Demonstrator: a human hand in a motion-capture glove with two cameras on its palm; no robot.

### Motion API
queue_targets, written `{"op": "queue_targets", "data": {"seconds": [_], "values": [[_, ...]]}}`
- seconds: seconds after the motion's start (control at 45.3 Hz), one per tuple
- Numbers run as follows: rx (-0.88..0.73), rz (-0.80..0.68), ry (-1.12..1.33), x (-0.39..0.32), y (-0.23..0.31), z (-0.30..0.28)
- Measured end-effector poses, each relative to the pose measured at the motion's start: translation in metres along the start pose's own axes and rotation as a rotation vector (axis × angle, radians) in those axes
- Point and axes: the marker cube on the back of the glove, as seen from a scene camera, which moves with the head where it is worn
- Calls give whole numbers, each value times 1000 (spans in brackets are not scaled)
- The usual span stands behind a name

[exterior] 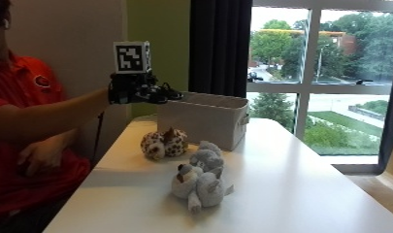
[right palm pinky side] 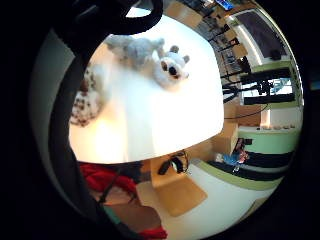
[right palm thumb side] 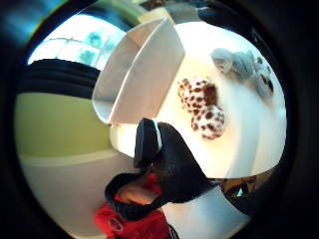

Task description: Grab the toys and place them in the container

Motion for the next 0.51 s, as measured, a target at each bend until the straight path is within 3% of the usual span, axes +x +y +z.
{"op": "queue_targets", "data": {"seconds": [0.508], "values": [[25, -16, -9, 13, 8, 5]]}}
